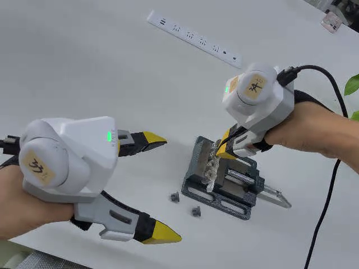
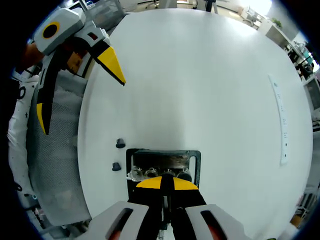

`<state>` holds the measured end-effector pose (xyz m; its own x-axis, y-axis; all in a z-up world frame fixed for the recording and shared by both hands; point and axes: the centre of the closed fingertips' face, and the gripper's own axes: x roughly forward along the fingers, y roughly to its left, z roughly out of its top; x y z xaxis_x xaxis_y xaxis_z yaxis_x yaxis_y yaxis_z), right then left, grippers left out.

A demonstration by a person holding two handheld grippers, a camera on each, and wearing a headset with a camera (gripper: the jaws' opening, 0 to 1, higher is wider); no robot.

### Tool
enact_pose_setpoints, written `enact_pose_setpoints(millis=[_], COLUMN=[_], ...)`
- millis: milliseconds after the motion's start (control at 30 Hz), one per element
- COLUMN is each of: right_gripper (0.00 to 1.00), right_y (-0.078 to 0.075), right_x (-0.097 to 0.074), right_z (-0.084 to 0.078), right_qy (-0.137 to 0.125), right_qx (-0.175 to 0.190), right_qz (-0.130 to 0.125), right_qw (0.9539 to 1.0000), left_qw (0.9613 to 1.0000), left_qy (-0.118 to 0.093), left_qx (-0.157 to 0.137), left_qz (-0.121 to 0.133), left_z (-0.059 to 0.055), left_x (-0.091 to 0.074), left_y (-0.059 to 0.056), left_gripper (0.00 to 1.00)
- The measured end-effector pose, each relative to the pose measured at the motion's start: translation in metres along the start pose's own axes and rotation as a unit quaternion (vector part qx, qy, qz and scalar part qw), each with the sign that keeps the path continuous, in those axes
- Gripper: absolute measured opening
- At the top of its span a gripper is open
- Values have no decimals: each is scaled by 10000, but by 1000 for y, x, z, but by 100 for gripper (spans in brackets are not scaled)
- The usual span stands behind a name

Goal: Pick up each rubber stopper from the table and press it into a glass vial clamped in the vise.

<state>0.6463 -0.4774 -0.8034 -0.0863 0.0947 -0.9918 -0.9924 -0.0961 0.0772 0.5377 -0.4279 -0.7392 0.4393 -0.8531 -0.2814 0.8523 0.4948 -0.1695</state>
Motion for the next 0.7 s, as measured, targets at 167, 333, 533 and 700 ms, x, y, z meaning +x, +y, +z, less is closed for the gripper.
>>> enact_pose_setpoints(millis=[167,333,533,700], right_gripper=[0,0,0,1], right_y=[0,1,0,0], right_x=[0,1,1,-1], right_z=[-1,-1,-2,0], right_qy=[78,95,84,-77], right_qx=[-46,-137,-148,-71], right_qz=[66,44,41,-107], right_qw=[9999,9999,9998,9999], left_qw=[10000,10000,10000,9997], left_qy=[26,26,57,153], left_qx=[0,8,67,165], left_qz=[5,10,1,-56], left_z=[-1,-1,4,7], left_x=[1,2,4,1], left_y=[0,1,1,-4], left_gripper=[89,89,88,88])
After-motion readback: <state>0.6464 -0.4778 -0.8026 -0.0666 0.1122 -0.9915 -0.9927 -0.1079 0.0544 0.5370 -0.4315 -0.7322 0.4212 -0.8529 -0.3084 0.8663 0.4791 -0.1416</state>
